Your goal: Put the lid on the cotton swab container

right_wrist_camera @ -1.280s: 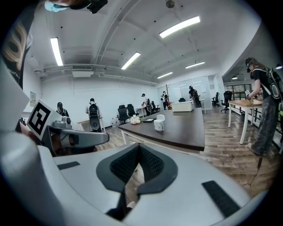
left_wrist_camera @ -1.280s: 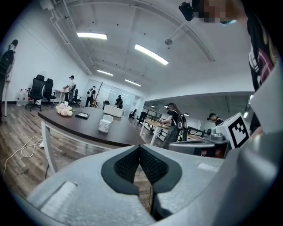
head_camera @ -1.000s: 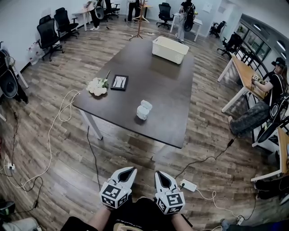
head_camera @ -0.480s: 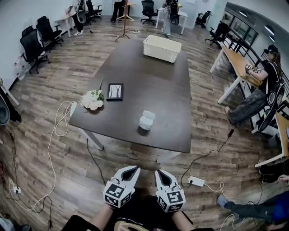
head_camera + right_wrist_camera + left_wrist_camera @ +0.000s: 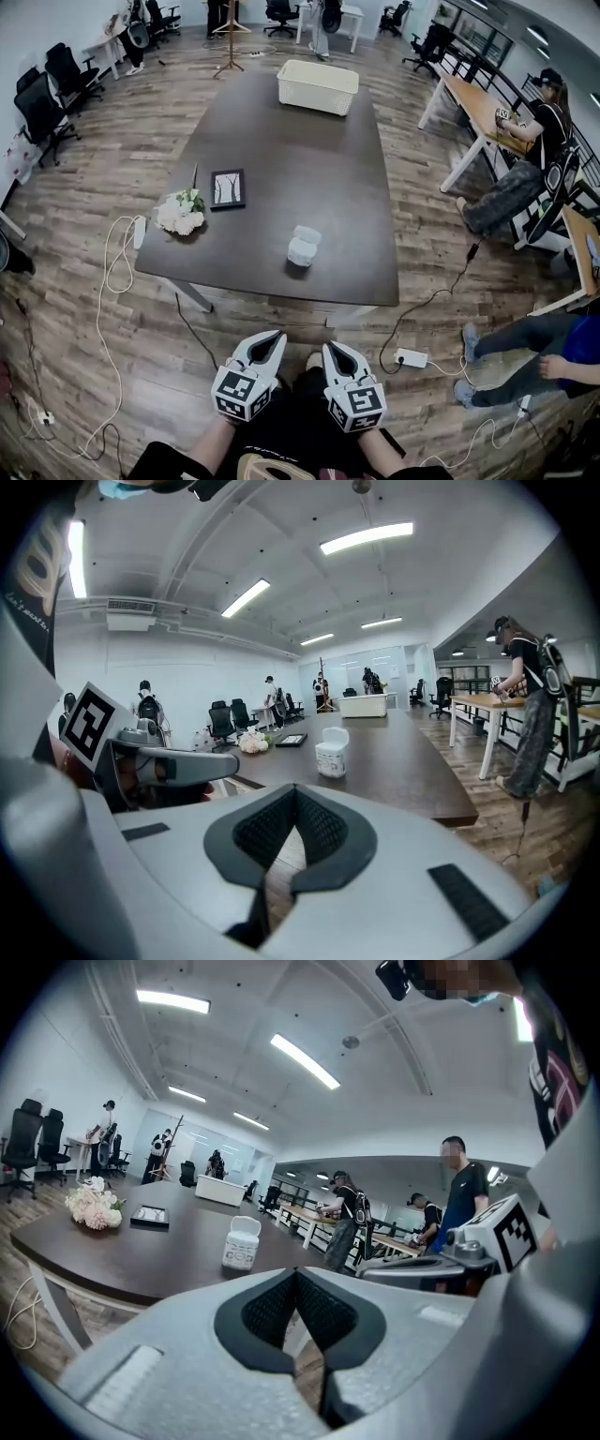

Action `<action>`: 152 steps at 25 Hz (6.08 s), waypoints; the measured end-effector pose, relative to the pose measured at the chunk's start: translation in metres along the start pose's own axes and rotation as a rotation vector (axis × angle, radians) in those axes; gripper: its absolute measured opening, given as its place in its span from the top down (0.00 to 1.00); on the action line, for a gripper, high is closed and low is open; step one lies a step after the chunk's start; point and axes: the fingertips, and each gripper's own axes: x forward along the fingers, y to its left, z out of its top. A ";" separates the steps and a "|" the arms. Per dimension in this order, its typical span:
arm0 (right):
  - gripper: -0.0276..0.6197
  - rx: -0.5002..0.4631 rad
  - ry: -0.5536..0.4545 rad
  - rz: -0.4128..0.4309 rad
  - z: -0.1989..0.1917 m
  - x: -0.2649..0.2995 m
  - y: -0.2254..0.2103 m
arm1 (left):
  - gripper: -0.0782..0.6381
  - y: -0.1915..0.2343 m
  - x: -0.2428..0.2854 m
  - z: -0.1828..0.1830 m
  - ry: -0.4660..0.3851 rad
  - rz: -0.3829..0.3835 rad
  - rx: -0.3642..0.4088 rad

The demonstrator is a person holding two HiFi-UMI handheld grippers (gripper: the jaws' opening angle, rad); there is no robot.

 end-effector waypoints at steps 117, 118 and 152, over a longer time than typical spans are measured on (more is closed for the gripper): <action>0.95 0.164 0.229 0.303 0.089 0.239 -0.106 | 0.52 0.129 0.230 -0.029 0.563 -0.501 0.370; 0.95 0.151 0.247 0.305 0.084 0.237 -0.104 | 0.52 0.129 0.231 -0.029 0.564 -0.501 0.371; 0.95 0.052 0.281 0.240 0.064 0.232 -0.090 | 0.52 0.130 0.231 -0.029 0.566 -0.508 0.366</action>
